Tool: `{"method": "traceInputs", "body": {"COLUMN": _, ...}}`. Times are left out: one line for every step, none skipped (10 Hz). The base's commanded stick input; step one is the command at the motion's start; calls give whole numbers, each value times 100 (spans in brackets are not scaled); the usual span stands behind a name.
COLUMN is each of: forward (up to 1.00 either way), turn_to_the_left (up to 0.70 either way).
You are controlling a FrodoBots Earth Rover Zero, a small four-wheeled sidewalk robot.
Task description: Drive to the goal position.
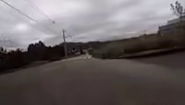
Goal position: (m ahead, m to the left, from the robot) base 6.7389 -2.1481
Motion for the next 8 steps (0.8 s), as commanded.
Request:
{"method": "traceInputs", "body": {"forward": 45, "turn_to_the_left": 0}}
{"method": "traceInputs", "body": {"forward": 45, "turn_to_the_left": 0}}
{"method": "traceInputs", "body": {"forward": 45, "turn_to_the_left": 0}}
{"method": "traceInputs", "body": {"forward": 45, "turn_to_the_left": 0}}
{"method": "traceInputs", "body": {"forward": 45, "turn_to_the_left": 0}}
{"method": "traceInputs", "body": {"forward": 45, "turn_to_the_left": 0}}
{"method": "traceInputs", "body": {"forward": 45, "turn_to_the_left": 0}}
{"method": "traceInputs", "body": {"forward": 45, "turn_to_the_left": 0}}
